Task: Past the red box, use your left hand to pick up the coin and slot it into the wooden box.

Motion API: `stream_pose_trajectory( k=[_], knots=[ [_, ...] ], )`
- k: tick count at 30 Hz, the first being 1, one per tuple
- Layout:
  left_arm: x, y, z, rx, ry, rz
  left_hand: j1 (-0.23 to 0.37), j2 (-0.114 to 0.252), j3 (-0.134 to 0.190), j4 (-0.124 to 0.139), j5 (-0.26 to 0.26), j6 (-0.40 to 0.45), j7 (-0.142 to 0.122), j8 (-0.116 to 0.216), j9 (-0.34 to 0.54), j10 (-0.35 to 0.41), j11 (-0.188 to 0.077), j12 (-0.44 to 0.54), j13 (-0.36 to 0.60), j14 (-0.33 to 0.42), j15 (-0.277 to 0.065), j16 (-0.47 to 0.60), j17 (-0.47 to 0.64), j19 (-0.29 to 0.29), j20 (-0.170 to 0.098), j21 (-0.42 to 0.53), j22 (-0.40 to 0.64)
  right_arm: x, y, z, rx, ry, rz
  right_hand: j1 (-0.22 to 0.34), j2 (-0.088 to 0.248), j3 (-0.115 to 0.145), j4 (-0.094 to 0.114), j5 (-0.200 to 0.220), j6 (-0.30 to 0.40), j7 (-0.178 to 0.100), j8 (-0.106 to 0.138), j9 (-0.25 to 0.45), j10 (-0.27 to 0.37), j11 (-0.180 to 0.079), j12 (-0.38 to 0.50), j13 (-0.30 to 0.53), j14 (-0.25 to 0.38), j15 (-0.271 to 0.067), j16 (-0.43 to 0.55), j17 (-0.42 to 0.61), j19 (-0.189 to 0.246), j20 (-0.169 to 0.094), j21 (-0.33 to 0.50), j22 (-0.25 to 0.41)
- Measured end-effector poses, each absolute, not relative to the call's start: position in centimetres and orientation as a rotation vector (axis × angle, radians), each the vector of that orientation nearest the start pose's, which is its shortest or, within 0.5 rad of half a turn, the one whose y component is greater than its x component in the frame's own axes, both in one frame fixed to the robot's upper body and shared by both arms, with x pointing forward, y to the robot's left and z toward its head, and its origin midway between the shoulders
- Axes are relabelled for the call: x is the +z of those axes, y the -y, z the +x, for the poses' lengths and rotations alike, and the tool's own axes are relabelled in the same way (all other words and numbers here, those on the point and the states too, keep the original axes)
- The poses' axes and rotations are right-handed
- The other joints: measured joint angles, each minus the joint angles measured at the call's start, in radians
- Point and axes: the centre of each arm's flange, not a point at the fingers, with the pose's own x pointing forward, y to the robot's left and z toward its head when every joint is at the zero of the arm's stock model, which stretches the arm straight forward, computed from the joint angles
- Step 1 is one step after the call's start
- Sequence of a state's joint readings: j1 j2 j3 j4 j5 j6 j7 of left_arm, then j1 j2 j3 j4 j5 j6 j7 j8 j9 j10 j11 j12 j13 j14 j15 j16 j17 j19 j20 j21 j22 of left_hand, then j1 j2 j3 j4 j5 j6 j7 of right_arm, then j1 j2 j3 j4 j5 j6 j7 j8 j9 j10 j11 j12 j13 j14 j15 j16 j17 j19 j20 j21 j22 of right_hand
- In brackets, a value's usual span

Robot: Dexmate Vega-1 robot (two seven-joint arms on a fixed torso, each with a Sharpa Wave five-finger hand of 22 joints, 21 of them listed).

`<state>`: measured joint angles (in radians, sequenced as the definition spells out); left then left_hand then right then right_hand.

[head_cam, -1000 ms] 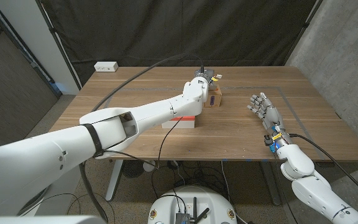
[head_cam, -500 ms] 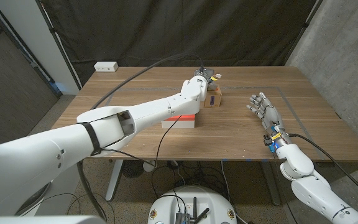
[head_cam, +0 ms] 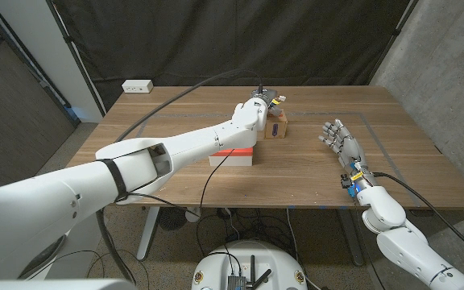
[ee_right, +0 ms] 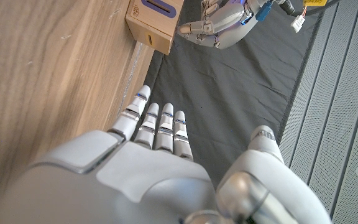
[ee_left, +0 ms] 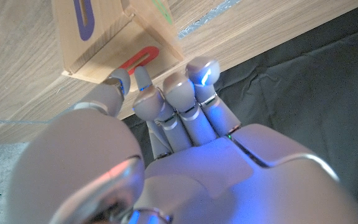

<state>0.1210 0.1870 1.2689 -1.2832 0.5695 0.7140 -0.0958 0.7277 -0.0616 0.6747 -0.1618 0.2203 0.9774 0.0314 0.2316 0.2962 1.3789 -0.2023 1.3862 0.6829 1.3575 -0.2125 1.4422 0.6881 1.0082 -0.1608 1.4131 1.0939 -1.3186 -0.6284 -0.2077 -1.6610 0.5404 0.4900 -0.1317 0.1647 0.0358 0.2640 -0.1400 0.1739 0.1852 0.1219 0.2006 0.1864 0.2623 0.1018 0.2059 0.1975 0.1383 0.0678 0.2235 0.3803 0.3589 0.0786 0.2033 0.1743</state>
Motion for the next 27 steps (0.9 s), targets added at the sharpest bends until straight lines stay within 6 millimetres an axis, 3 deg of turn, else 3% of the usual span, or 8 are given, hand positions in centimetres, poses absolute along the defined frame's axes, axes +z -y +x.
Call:
stream_pose_trajectory(
  k=[27],
  knots=[
    [12.1,2.9,63.6,0.083,0.563,1.566,-0.005,0.005,0.029,-0.012,0.000,0.013,-0.008,-0.023,-0.027,0.000,0.000,0.005,0.010,0.000,0.000,0.004,0.014,0.003,0.004,0.004,0.015,-10.7,31.9,53.4,0.102,0.703,-0.007,0.000,0.000,0.000,0.000,0.000,0.000,0.000,0.000,0.000,0.011,0.000,0.000,0.000,0.005,0.005,0.000,0.000,0.014,-0.004,0.000,0.000]
  ],
)
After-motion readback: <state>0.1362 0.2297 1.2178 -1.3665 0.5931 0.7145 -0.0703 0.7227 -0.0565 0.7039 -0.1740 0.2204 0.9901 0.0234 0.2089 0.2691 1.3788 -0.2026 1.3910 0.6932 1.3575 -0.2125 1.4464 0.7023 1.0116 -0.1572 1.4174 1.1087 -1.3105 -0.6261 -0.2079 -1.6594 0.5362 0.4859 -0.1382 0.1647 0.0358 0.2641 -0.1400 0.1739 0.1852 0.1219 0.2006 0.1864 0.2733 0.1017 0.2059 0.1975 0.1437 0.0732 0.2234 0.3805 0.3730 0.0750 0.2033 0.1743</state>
